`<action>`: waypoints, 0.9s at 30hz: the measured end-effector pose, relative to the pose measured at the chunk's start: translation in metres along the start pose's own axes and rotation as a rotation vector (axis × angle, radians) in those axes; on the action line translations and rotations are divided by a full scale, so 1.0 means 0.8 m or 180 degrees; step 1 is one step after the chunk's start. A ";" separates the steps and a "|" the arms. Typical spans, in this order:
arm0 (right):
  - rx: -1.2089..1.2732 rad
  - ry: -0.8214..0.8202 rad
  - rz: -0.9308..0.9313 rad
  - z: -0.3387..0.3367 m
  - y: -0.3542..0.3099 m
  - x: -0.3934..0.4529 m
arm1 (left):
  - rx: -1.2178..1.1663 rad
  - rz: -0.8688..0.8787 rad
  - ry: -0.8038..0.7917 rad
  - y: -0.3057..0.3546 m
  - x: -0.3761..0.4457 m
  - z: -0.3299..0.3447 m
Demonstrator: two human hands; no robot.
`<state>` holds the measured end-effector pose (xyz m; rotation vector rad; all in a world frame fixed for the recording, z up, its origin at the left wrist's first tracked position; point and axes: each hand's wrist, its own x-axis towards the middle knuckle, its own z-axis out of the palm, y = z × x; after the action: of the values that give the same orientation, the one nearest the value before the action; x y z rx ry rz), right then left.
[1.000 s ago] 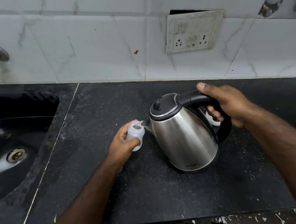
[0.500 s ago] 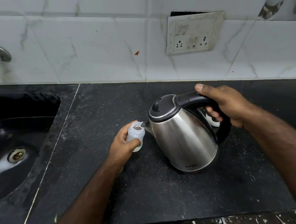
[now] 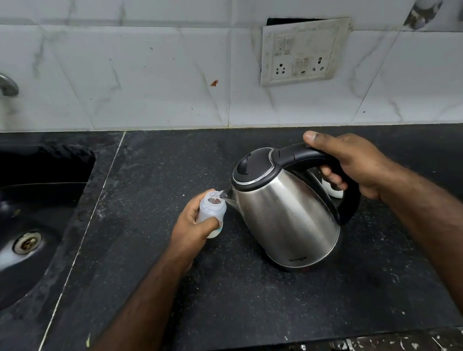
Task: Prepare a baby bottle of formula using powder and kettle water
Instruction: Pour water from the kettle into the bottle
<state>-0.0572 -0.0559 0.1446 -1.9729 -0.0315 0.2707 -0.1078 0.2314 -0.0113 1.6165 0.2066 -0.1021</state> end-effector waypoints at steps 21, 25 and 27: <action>-0.0054 0.0021 0.0004 0.001 -0.002 0.001 | 0.0053 -0.0051 -0.0027 0.002 -0.003 0.000; -0.0062 0.0018 -0.0006 0.002 -0.002 0.001 | 0.0038 -0.0024 -0.0020 0.001 -0.003 -0.001; -0.0075 0.0022 -0.0005 0.002 -0.003 0.000 | 0.0037 -0.0016 -0.0023 0.000 -0.003 -0.001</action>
<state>-0.0573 -0.0538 0.1460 -1.9971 -0.0320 0.2637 -0.1103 0.2322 -0.0103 1.6270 0.2048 -0.1131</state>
